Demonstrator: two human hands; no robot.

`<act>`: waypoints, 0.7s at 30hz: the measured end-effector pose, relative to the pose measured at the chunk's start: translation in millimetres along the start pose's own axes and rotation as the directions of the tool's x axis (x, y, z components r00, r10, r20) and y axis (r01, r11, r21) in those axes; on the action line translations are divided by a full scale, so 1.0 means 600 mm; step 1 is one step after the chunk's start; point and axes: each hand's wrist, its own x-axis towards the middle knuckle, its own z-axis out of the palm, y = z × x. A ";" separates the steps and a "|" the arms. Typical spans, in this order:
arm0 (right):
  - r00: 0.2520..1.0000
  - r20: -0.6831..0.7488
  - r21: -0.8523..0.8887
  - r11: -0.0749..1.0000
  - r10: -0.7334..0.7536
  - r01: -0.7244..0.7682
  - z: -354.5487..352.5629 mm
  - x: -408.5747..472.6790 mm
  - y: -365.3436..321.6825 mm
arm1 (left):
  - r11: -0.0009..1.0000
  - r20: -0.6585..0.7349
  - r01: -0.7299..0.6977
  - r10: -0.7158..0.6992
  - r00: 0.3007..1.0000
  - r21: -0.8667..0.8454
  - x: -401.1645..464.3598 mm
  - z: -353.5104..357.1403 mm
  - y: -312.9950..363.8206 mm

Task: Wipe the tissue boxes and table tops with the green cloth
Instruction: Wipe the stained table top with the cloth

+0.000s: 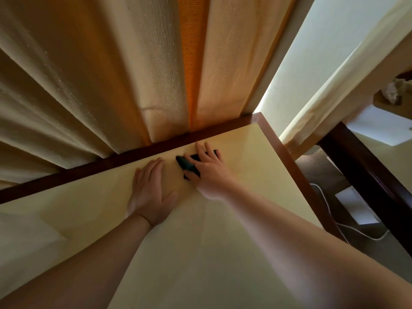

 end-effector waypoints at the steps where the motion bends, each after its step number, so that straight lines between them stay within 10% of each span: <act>1: 1.000 0.009 -0.001 1.000 -0.022 0.023 0.004 -0.022 0.004 | 1.000 -0.012 -0.011 0.011 1.000 -0.003 -0.001 0.001 -0.001; 13: 0.901 -0.163 0.097 0.915 0.403 -0.392 -0.019 -0.041 0.078 | 1.000 -0.024 -0.008 0.007 1.000 -0.027 0.003 0.004 -0.001; 21: 0.999 -0.003 0.029 0.998 0.054 -0.054 0.018 0.005 -0.051 | 0.911 -0.020 0.061 -0.075 0.997 -0.408 0.000 -0.014 -0.006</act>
